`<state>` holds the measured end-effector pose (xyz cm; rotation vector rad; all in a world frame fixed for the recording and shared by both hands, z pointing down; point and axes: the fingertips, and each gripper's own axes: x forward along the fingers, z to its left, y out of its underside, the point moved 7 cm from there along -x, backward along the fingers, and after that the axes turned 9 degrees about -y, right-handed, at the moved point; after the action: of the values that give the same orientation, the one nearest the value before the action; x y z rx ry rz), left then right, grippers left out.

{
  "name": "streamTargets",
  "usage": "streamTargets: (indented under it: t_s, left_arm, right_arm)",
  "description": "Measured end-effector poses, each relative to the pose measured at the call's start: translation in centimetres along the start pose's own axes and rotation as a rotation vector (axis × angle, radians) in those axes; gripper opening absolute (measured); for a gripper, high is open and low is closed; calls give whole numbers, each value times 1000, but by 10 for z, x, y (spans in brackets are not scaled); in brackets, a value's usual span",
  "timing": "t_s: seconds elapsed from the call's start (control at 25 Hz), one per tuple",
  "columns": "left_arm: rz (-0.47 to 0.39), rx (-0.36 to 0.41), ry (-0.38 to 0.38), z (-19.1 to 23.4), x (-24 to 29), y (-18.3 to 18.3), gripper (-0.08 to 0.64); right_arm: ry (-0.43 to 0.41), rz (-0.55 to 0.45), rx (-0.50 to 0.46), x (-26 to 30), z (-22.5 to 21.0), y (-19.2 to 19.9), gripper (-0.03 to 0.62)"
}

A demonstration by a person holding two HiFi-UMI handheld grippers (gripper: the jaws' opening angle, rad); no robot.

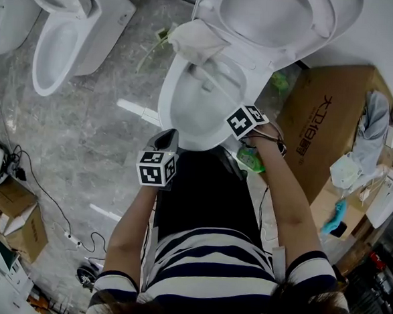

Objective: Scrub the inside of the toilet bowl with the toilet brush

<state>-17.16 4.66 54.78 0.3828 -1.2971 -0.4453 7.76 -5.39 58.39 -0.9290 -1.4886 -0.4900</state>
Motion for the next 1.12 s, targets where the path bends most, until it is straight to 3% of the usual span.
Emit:
streamTargets:
  t_s: [0.56, 1.12]
  left_arm:
    - [3, 44, 28, -18, 6, -7, 0]
    - [9, 62, 30, -20, 1, -7, 0]
  right_arm:
    - [67, 113, 14, -13, -24, 33, 34]
    - [109, 325, -101, -26, -25, 47, 33]
